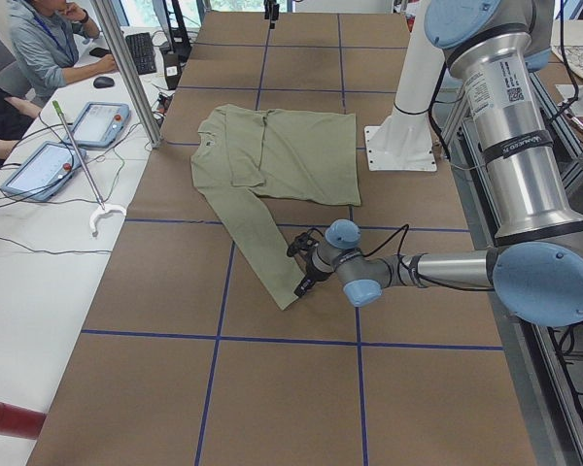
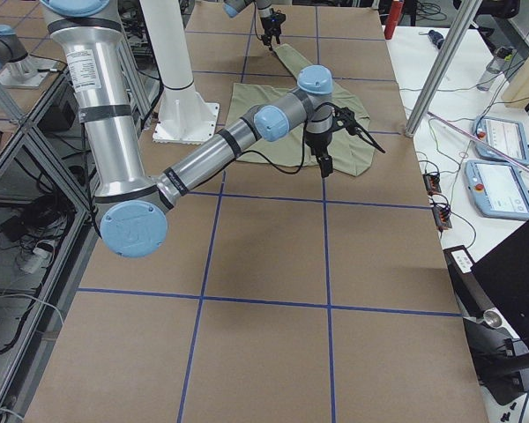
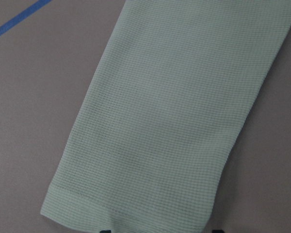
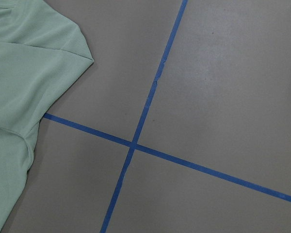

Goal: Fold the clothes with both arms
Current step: 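Lower the left gripper to the cuff of the other sleeve and grasp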

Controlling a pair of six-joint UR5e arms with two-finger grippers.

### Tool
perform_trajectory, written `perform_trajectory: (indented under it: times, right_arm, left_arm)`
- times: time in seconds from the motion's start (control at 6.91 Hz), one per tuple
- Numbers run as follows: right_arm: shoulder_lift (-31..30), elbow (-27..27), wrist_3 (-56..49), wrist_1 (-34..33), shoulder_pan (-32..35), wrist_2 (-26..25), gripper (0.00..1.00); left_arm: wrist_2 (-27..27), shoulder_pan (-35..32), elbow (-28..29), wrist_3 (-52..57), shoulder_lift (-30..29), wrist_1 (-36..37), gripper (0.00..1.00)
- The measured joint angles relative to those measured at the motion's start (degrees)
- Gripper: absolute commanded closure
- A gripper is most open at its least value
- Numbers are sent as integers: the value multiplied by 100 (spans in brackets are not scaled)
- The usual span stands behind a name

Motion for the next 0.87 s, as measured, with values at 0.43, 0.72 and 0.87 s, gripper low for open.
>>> perform_trajectory:
  times: [0.43, 0.72, 0.87]
  right_arm:
    - [13, 0, 16, 0, 1, -1, 0]
    - [17, 6, 28, 0, -3, -1, 0]
    - [17, 10, 33, 0, -2, 0, 0]
  left_arm:
    - [3, 44, 77, 19, -89, -2, 100]
    - [-20, -18, -59, 144, -56, -4, 100]
    - [-116, -158, -256, 258, -12, 10, 100]
